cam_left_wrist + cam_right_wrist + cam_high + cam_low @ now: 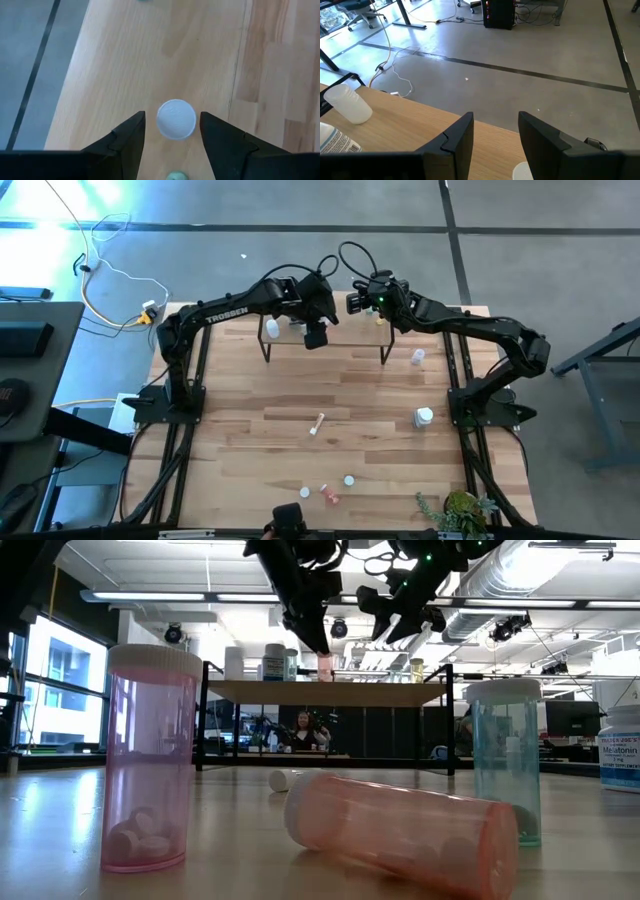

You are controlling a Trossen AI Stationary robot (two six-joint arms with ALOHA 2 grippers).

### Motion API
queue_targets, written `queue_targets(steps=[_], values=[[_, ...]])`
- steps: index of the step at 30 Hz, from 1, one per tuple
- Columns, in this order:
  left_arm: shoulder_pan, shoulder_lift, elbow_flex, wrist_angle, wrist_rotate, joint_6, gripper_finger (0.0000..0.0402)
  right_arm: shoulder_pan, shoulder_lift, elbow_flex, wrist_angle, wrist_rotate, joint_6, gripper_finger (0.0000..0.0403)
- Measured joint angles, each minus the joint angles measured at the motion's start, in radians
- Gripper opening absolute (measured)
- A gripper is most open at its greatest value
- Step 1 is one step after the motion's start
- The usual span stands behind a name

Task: Pick and place medicine bottles onto shelf by color
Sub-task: Put the large white pill bottle on the shelf

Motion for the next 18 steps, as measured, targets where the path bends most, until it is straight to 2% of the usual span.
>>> queue_targets(steps=[10,18], values=[[-0.001,-0.002,0.1,-0.062,-0.001,-0.001,0.018,0.0,0.0,0.0,0.0,0.0,0.0,0.0147],[-0.012,-0.009,0.185,-0.188,-0.003,-0.016,0.018,0.0,0.0,0.0,0.0,0.0,-0.008,0.0147]])
